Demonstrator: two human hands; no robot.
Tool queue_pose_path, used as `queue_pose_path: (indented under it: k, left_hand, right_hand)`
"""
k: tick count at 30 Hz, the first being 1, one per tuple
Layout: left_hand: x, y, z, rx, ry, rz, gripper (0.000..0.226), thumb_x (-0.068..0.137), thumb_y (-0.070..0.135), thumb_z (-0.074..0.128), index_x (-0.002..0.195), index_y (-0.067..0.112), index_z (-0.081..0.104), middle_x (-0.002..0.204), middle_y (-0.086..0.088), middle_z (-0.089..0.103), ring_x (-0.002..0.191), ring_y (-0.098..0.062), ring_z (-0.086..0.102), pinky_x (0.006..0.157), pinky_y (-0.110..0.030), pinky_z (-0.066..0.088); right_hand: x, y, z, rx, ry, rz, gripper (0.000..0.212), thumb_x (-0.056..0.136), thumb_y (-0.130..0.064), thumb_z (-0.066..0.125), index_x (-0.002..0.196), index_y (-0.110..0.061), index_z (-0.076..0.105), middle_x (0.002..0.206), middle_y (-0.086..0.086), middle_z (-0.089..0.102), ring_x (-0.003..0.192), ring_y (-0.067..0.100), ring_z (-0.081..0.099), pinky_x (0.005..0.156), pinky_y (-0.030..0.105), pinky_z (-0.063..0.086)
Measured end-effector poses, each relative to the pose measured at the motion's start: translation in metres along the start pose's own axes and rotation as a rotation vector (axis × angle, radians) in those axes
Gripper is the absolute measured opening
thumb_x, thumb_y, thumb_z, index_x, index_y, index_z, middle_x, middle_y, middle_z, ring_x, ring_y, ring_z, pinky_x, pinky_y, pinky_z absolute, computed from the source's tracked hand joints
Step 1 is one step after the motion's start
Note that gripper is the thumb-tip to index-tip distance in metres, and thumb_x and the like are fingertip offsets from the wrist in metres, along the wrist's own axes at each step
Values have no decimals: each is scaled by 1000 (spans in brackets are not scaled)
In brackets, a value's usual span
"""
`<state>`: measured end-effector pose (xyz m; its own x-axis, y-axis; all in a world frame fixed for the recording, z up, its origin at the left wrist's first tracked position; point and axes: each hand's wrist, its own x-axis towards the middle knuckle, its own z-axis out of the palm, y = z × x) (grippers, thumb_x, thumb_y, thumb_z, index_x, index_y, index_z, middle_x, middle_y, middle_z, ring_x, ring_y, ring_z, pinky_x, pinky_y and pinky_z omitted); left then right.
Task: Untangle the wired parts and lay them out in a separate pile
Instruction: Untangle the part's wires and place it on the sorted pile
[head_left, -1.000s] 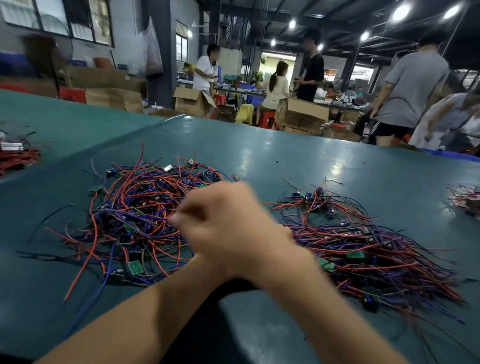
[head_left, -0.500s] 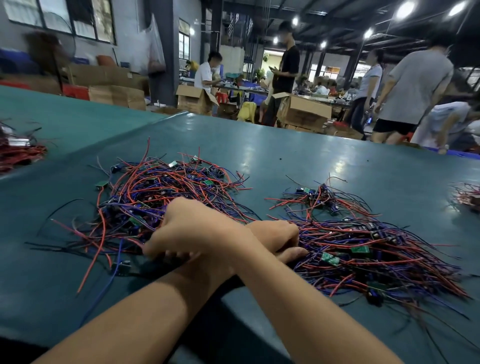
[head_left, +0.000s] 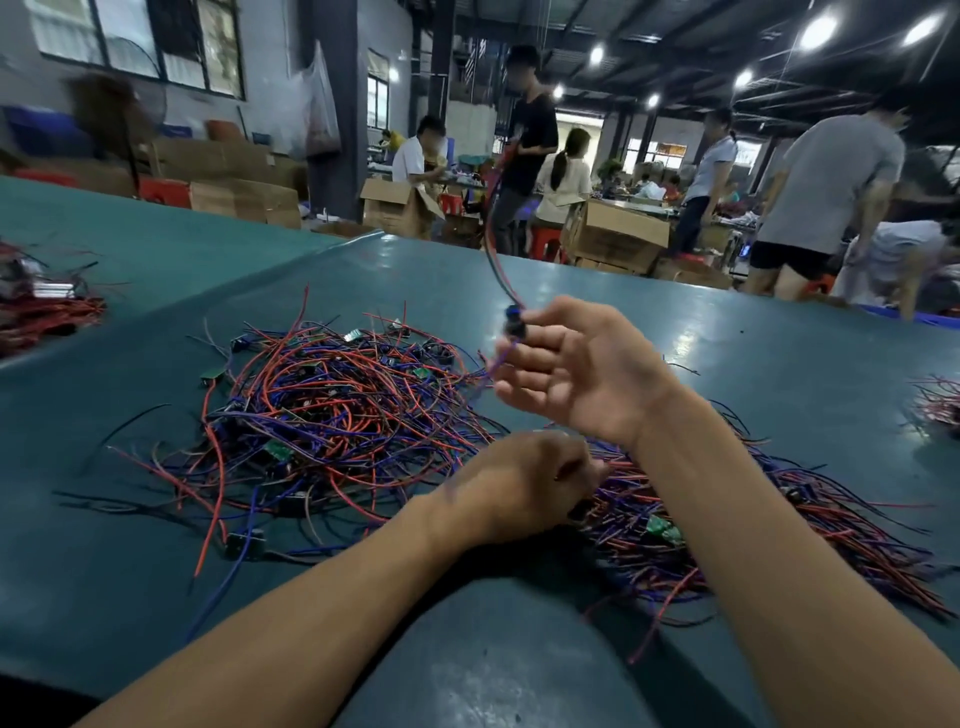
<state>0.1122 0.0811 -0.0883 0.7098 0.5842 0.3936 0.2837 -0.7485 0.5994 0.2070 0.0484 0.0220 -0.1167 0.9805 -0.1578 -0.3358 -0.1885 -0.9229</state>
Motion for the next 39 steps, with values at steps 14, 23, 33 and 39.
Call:
queue_pose_path:
  k: [14, 23, 33, 39]
  left_hand:
    - [13, -10, -20, -1146, 265, -186, 21, 85, 26, 75, 98, 11, 80, 87, -14, 66, 81, -31, 47, 68, -36, 42]
    - [10, -7, -21, -1228, 238, -253, 20, 77, 25, 75, 69, 8, 73, 64, -11, 59, 49, -17, 58, 45, -22, 47]
    - [12, -11, -26, -1265, 223, -388, 27, 76, 37, 77, 80, 10, 76, 63, -9, 28, 37, -15, 34, 37, -19, 29]
    - [11, -16, -28, -1219, 248, -457, 27, 76, 40, 76, 72, 13, 77, 53, -5, 35, 33, -16, 31, 39, -16, 28]
  right_hand:
    - [-14, 52, -44, 119, 61, -41, 23, 78, -21, 64, 70, -2, 76, 69, 11, 66, 59, 24, 67, 58, 33, 60]
    - [-20, 66, -37, -2, 70, 24, 22, 86, -28, 61, 85, -7, 68, 69, 11, 63, 57, 24, 66, 50, 32, 55]
    - [-18, 80, -30, -245, 107, -270, 22, 97, -19, 64, 86, -2, 73, 71, 16, 64, 55, 28, 63, 45, 37, 55]
    - [-17, 84, -23, -243, 60, -241, 31, 98, -28, 63, 88, 0, 72, 74, 18, 64, 59, 29, 65, 47, 38, 56]
